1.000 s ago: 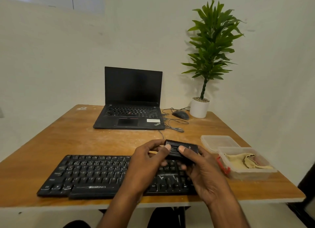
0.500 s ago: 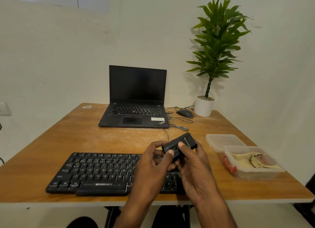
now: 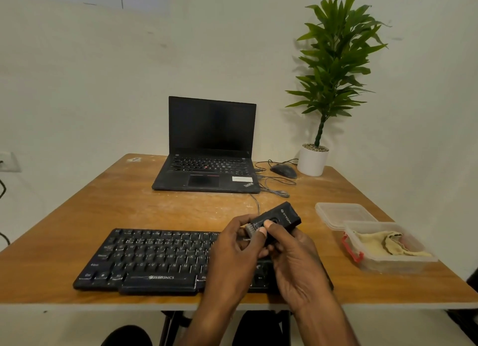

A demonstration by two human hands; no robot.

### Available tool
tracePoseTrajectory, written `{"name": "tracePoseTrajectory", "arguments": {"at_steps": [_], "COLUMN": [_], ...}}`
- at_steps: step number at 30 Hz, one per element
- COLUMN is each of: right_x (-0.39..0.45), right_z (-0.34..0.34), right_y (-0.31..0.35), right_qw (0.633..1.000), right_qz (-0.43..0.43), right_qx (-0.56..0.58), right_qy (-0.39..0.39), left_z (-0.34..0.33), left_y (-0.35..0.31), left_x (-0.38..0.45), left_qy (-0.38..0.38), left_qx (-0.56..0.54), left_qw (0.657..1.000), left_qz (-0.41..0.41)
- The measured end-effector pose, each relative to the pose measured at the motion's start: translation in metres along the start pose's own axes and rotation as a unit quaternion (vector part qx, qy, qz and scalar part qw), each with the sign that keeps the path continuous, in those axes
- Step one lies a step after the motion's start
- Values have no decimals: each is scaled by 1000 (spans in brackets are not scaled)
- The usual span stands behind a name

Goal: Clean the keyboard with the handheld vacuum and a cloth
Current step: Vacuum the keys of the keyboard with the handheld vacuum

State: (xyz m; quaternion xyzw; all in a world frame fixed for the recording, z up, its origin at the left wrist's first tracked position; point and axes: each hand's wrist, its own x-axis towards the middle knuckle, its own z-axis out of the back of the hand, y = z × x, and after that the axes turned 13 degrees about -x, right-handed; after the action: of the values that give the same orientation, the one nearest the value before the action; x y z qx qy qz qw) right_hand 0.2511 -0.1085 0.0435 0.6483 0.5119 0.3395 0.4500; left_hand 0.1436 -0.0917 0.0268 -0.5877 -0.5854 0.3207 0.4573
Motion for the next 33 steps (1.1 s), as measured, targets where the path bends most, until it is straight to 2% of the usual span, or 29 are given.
{"name": "tracePoseTrajectory", "arguments": {"at_steps": [12,33], "right_x": [-2,5], "right_z": [-11,-43], "right_y": [1,-7], "right_qw": [1000,995], "right_qz": [-27,-57], "right_qx": [-8,-60], "right_qy": [-2,57], "left_z": [14,58], "left_y": [-2,-12], "left_x": [5,9], "left_qy": [6,-15], "left_qx": [12,2], "left_qw": [1000,1000], "left_qz": [-6,-16]}}
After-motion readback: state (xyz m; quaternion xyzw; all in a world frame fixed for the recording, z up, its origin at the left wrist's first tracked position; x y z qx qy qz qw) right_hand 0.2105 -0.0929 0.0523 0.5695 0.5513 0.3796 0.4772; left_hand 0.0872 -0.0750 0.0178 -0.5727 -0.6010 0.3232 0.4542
